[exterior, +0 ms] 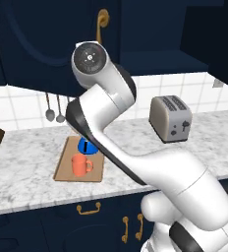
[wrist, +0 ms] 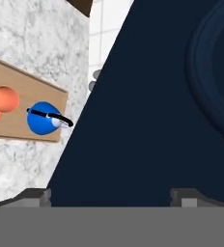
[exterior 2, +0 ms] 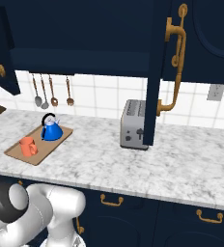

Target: Pick the kettle from the counter and place it on the tray. Then pick the mug from the cabinet and place it on the tray. Then close the cabinet doors.

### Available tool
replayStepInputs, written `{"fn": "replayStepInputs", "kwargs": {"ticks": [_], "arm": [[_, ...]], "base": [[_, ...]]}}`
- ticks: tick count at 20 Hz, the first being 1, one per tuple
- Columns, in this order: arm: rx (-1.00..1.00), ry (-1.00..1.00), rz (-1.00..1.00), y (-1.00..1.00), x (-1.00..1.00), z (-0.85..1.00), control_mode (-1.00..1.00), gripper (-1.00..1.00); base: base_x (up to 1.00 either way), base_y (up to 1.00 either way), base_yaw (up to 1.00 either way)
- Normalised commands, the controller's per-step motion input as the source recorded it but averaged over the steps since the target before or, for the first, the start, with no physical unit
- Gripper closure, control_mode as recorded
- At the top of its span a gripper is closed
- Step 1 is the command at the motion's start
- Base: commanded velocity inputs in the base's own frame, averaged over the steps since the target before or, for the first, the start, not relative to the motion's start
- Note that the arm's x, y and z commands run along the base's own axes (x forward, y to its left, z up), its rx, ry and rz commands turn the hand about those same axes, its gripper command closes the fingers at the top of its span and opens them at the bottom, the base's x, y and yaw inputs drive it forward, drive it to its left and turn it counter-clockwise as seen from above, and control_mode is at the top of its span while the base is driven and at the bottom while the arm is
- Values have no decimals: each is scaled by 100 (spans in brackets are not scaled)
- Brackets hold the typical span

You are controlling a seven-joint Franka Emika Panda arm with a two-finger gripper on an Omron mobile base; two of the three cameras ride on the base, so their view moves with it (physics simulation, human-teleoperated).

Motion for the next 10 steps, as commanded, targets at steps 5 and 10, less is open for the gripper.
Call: {"fn": "replayStepInputs", "kwargs": {"ticks": [5, 10], "arm": [[3, 0, 5, -15, 93, -12, -100, -100], [0, 1, 0, -25, 100, -15, -100, -100]], "base": [[0, 0, 0], [0, 0, 0]]}}
